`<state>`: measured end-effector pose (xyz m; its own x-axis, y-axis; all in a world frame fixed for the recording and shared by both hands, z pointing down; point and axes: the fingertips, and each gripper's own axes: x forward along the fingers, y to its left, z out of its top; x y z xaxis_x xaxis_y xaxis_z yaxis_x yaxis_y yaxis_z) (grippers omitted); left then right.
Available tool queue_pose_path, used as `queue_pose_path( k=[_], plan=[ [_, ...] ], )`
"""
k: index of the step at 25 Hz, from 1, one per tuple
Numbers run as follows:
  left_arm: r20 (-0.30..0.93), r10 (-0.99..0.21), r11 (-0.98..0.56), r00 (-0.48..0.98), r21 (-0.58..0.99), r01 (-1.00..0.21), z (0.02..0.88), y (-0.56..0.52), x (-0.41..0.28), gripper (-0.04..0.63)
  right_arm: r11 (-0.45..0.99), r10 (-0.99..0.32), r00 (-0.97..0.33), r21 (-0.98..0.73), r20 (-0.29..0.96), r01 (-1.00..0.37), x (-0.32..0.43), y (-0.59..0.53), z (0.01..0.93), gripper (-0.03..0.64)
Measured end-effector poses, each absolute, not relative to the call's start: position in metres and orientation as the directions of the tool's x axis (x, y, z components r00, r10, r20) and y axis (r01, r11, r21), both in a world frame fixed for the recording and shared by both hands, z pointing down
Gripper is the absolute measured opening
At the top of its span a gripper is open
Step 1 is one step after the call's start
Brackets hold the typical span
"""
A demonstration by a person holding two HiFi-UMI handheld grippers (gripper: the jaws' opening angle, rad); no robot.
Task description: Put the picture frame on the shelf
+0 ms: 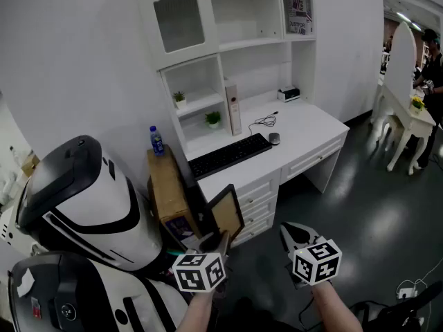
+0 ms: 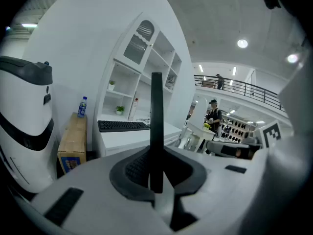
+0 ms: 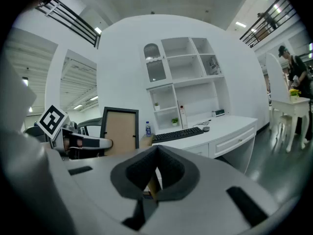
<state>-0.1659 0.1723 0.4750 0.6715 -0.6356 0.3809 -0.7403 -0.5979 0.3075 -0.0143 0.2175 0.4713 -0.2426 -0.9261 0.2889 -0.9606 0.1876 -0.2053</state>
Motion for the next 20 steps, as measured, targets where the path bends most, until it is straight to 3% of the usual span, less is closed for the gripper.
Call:
queue_pose_path(
  k=[7,20],
  plan=[
    [0.37,-0.64,-0.602,0.673,0.303,-0.739,0.472,0.188,-0.157,0.057,0.243,-0.912,-0.291,-0.189,0.29,-0.951,-0.013,0.231,0.476,0.0],
    [0.377,-0.651,-0.593,0.659,0.29,-0.751,0.472,0.169,-0.146,0.055,0.213,-0.921,-0.269,-0.213,0.282,-0.953,0.008,0.217,0.479,0.002]
  ],
)
